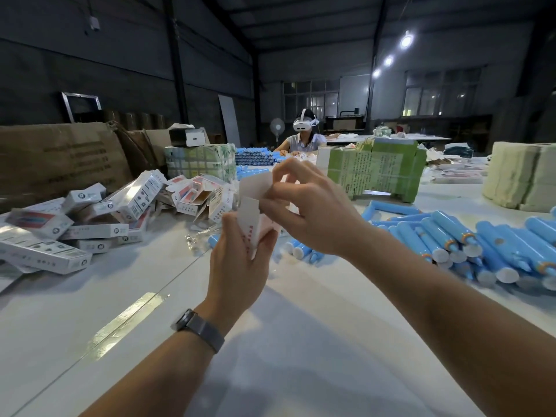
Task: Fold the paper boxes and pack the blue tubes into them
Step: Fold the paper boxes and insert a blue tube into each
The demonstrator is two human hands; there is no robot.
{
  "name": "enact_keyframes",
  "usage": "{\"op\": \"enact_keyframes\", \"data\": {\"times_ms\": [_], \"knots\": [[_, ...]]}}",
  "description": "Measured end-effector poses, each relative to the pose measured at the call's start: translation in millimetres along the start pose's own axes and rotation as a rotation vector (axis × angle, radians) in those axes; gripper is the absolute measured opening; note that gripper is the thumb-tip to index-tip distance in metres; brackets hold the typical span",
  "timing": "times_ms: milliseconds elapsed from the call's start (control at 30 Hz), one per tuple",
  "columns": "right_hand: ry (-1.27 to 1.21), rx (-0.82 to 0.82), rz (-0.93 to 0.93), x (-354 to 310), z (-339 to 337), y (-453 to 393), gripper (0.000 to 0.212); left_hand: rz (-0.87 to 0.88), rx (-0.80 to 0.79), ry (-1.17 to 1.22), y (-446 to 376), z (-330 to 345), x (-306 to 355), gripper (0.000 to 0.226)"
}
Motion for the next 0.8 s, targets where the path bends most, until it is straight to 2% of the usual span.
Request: {"op": "enact_keyframes", "data": {"times_ms": [167, 267, 400, 467, 567, 667, 800], "knots": [[-0.038, -0.227, 0.068, -0.2, 4.8, -0.5, 0.043, 0.030, -0.038, 0.082, 0.3, -1.6, 4.1, 0.043], [-0.200, -0.145, 0.041, 2.4, 4.5, 1.1, 0.023, 0.056, -0.010, 0.161, -1.6, -2.8, 8.1, 0.047], [-0.405, -0.021, 0.141, 10.4, 6.9, 1.0, 0.043, 0.071, 0.024, 0.072, -7.2, -7.3, 8.0, 0.058], [-0.493, 0.004, 0.197, 14.4, 9.9, 2.1, 0.046, 0.061, 0.037, 0.036, -8.8, -9.2, 8.0, 0.053], [-0.612, 0.028, 0.253, 18.8, 11.8, 3.3, 0.045, 0.050, 0.010, 0.022, -10.8, -10.8, 9.7, 0.048], [-0.669, 0.070, 0.264, 21.1, 13.4, 3.0, 0.038, 0.007, -0.049, 0.045, -10.0, -11.0, 9.5, 0.055], [-0.646, 0.060, 0.280, 25.9, 17.4, 6.1, 0.033, 0.009, -0.091, 0.156, -6.9, -9.7, 10.7, 0.036]]}}
Point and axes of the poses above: each hand's wrist, its own y-axis away from the middle knuckle, its own z-axis out of the palm, x = y × z, the point moved 2 cm from there along -y, towards the middle knuckle, and after that the axes turned 3 degrees about -y, right-handed, at the moved point
